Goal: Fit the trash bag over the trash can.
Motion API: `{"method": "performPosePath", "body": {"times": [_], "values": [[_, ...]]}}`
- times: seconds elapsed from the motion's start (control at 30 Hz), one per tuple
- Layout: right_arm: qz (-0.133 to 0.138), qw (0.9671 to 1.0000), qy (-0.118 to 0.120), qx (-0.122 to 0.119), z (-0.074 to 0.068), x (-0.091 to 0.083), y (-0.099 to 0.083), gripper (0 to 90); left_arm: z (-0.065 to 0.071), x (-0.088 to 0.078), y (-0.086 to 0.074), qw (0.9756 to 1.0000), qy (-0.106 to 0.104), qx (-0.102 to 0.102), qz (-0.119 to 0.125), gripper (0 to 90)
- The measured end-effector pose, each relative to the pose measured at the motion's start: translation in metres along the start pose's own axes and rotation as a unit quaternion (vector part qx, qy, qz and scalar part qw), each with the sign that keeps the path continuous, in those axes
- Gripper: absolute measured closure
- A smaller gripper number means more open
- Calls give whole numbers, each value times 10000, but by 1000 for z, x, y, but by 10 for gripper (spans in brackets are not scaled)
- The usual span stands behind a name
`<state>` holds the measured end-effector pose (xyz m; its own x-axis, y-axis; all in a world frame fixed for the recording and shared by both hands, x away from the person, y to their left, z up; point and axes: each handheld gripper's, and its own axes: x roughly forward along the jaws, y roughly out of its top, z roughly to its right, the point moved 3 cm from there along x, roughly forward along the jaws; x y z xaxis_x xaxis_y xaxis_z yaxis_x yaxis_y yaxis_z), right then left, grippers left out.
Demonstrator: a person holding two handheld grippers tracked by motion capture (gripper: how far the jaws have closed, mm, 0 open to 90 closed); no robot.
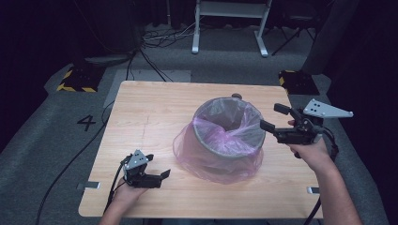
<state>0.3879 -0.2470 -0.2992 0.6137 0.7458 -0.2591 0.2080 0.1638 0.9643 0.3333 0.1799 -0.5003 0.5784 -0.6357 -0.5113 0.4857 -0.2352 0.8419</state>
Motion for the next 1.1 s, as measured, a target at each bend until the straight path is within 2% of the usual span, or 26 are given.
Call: {"method": "performPosePath", "body": {"times": [0.13, 0.27, 0.37, 0.47, 0.67, 0.73, 0.87, 0.97, 1.03, 1.07, 1.1], "values": [[-67, 10000, -8, -21, -3, 9, 8, 151, 1, 2, -1, 10000, -40, 10, -65, 79], [-139, 9999, 98, 8, -5, 19, 15, 151, 3, 2, -1, 9999, -61, 56, -73, 77], [-196, 9998, 96, -31, -6, 30, 18, 153, 4, 3, 0, 9999, -94, 72, -90, 77], [-281, 9994, 224, -31, -9, 41, 21, 163, 3, 4, 0, 9998, -131, 63, -103, 77], [-337, 9990, 302, -28, -15, 66, 25, 168, 5, 4, -1, 9997, -204, 63, -86, 76], [-356, 9988, 342, 24, -17, 74, 26, 166, 6, 3, 0, 9997, -244, 12, -57, 76], [-533, 9978, 385, -24, -21, 90, 28, 168, 4, 4, 0, 9994, -328, -77, -36, 76], [-699, 9969, 340, -149, -25, 100, 30, 219, 3, 6, -2, 9995, -290, -87, -96, 76], [-718, 9965, 407, -160, -27, 105, 31, 340, 3, 7, -2, 9995, -291, -72, -118, 76], [-723, 9963, 429, -153, -28, 107, 32, 359, 3, 7, -1, 9995, -289, -63, -111, 76], [-734, 9963, 405, -161, -28, 109, 32, 422, 4, 7, -1, 9995, -302, -61, -109, 76]]}}
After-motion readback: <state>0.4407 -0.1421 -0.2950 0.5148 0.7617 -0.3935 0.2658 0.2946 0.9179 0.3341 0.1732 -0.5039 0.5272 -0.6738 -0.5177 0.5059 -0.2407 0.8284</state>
